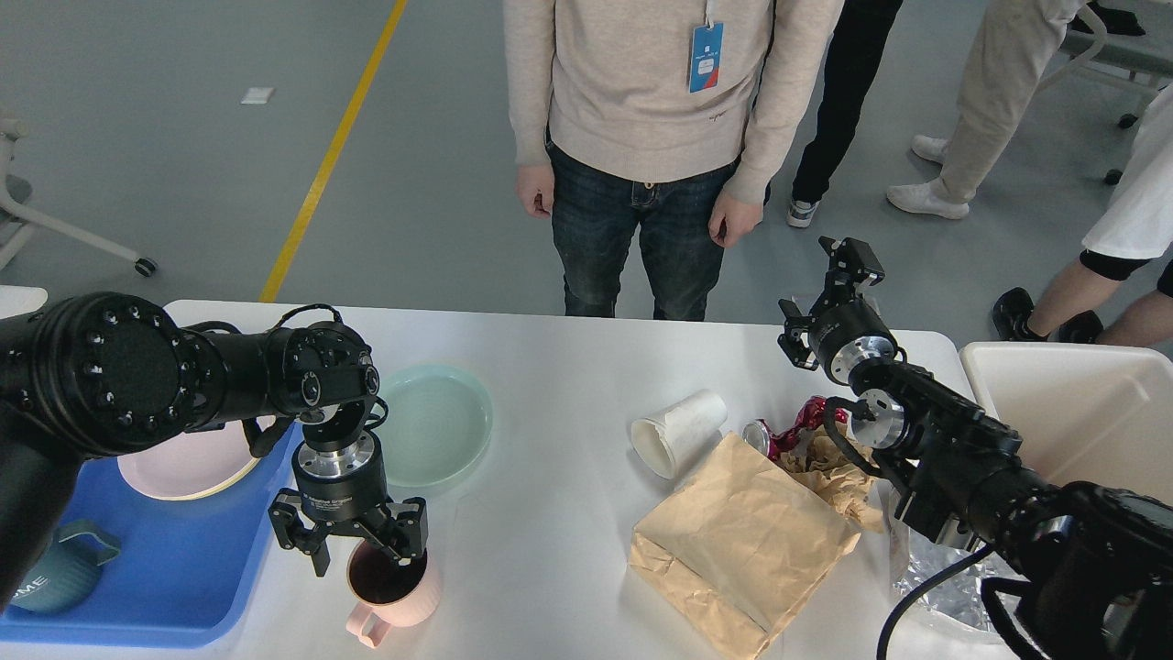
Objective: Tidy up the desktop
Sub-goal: 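Lower the left gripper and grasp the pink mug, then carry the pink mug into the blue tray and release it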
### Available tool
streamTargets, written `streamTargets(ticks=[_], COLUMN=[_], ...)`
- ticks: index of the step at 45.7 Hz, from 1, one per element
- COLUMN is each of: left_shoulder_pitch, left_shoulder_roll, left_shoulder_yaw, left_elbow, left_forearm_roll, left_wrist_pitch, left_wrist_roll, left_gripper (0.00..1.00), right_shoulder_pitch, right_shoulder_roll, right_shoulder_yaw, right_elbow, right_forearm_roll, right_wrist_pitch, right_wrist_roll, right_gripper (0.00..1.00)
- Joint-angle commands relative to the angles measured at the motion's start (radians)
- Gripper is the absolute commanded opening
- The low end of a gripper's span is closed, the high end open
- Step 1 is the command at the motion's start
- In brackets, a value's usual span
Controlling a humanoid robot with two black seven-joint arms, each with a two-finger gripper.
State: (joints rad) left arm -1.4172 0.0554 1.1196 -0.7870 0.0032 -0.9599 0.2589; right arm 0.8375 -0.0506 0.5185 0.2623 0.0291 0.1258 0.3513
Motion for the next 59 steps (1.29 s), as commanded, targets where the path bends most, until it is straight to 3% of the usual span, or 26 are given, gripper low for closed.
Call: streamTargets(ticks=[1,6,32,49,59], left_shoulder_pitch=[0.006,0.006,-0.025,-0.302,-0.269], left_shoulder_roll=[0.000,0.000,0.037,0.260,0.389], left_shoulder_yaw=[-0.001,0.003,-0.003,0.006,0.022], left_elbow=[0.000,0.000,0.011,-0.109,-0.084], left_forearm_roll=[-0.005,-0.006,-0.025,-0.028,-0.011], left_wrist_pitch=[0.000,0.000,0.000,0.000,0.000], left_wrist_roll=[-0.003,-0.003,-0.007,-0.043,-0.040], left_gripper=[0.24,0.00,0.00,0.00,0.00], right_shoulder_pitch=[0.000,0.000,0.000,0.000,0.000], right_shoulder_roll=[0.000,0.000,0.000,0.000,0.000], right_shoulder_yaw=[0.000,0.000,0.000,0.000,0.000], right_elbow=[0.000,0.000,0.000,0.000,0.000], right_forearm_roll=[0.000,0.000,0.000,0.000,0.000], right_wrist_pitch=[0.000,0.000,0.000,0.000,0.000], right_wrist_roll=[0.000,0.000,0.000,0.000,0.000], right_gripper=[1.00,1.00,1.00,1.00,1.00])
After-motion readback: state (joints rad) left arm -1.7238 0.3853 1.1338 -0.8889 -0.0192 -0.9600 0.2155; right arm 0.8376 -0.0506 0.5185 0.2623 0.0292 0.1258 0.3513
